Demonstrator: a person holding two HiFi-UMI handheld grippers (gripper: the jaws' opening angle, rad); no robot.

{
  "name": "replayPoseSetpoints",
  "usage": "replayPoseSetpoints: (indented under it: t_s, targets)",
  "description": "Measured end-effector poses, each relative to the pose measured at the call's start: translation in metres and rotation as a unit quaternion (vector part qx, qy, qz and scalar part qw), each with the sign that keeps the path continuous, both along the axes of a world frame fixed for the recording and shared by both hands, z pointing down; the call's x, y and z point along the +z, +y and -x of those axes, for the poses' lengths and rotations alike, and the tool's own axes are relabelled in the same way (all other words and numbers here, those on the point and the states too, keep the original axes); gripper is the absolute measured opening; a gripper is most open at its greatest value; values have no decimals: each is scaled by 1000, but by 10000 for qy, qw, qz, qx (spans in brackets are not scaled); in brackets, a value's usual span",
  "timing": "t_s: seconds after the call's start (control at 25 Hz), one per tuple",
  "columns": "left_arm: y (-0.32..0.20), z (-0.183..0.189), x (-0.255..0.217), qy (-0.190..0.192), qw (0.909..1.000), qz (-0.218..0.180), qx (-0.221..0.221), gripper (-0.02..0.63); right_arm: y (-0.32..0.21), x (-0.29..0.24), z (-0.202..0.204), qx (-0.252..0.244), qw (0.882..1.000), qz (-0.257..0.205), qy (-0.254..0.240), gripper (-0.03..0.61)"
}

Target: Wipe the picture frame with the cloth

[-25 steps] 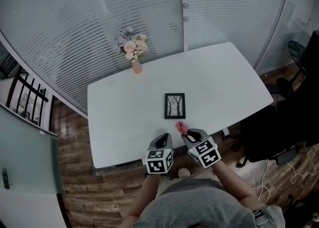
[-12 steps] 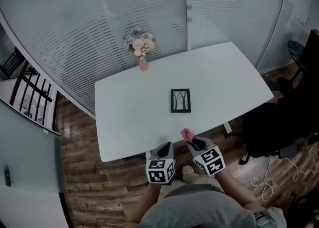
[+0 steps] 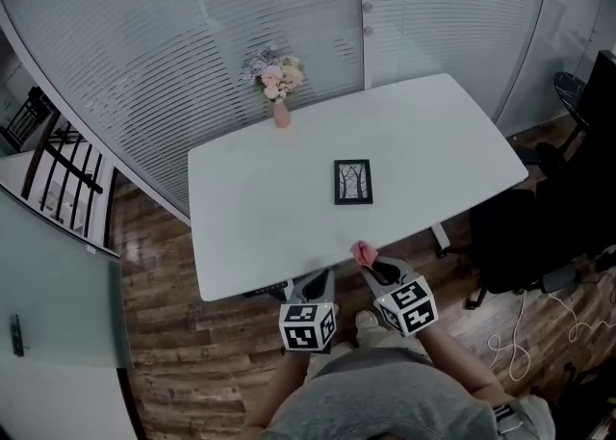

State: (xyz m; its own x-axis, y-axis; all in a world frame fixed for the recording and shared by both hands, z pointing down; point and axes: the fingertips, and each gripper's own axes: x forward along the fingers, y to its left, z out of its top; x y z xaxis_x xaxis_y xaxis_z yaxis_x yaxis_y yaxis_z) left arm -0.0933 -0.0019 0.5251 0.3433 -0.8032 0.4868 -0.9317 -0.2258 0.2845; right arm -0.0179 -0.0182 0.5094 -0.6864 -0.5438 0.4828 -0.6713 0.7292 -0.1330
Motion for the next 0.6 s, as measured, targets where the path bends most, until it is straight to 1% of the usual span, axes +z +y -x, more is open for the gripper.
replayPoseSetpoints:
  t_s: [0.6]
  targets:
    - [-8, 1, -7, 91, 9999, -135, -55, 2, -3, -5, 3, -31, 10000, -75, -53, 41]
